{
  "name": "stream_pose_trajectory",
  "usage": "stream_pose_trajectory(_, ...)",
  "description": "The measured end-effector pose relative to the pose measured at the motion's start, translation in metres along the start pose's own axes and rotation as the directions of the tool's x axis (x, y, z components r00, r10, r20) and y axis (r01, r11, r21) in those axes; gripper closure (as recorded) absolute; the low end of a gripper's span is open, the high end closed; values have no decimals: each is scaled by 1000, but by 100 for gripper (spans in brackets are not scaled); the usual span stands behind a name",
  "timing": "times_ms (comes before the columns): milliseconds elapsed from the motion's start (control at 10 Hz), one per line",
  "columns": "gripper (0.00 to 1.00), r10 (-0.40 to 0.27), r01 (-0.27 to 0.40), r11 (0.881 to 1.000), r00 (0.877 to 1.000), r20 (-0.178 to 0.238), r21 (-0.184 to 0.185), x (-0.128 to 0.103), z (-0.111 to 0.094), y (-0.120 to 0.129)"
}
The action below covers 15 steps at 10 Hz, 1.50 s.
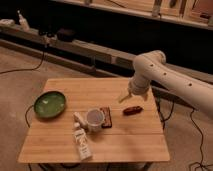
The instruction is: Place the pepper in the ceramic cup
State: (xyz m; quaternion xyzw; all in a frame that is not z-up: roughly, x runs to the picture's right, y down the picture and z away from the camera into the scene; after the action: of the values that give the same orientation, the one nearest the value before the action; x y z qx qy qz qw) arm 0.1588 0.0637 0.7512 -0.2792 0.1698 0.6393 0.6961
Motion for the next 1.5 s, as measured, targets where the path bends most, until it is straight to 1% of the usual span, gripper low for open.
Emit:
stream_pose_trajectory(700, 20, -6, 6, 1000, 1000, -1, 2, 0, 0, 0)
stream_pose_trajectory(900, 20, -67, 67, 997, 998, -18, 27, 3, -2, -5)
stream_pose_trajectory(1000, 20, -123, 124, 991, 992, -36, 44, 5, -3, -8)
stream_pose_trajectory(1100, 20, -184, 187, 981, 982, -50, 58, 5, -7, -13)
stream_pose_trajectory(1200, 20, -254, 257, 964, 966, -55, 70, 3, -13, -22)
stream_pose_trajectory(1300, 20, -301, 304, 949, 952, -52, 78, 1, -17, -27)
stream_pose_trajectory(1400, 20, -416, 417, 904, 909, -30, 89, -5, -25, -34)
stream_pose_trajectory(1500, 20, -498, 495, 863, 867, 5, 95, -11, -31, -36)
